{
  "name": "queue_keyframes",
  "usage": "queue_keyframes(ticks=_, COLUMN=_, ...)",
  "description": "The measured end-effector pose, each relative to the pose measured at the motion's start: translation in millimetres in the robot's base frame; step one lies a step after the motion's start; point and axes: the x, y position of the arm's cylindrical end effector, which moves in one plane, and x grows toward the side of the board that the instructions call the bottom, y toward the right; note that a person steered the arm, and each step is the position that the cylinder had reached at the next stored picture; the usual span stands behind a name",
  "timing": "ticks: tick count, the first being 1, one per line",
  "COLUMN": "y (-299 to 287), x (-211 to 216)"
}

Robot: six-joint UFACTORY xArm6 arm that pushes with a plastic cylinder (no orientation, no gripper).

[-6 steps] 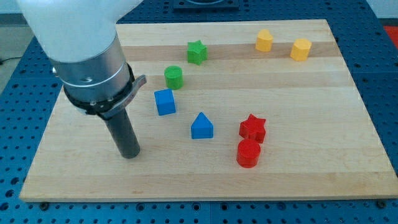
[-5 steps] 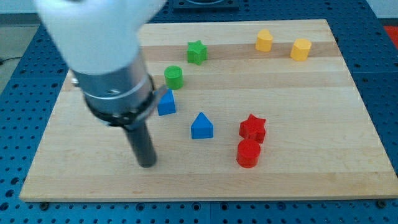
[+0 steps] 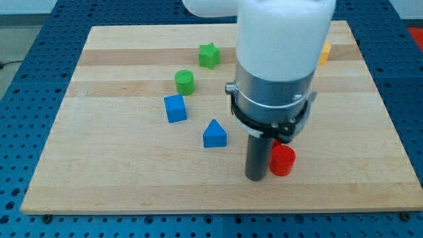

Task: Slide the red circle to the bottom of the red star

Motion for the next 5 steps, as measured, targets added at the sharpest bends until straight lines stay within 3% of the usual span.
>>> queue_keyframes(ticks=1, y=6.0, x=33.4)
queue_keyframes(ticks=2, y=70.8, x=31.6)
queue_keyframes(ticks=3, y=116.7, x=2.1)
queue_keyframes(ticks=5, y=81.5, x=-17.5)
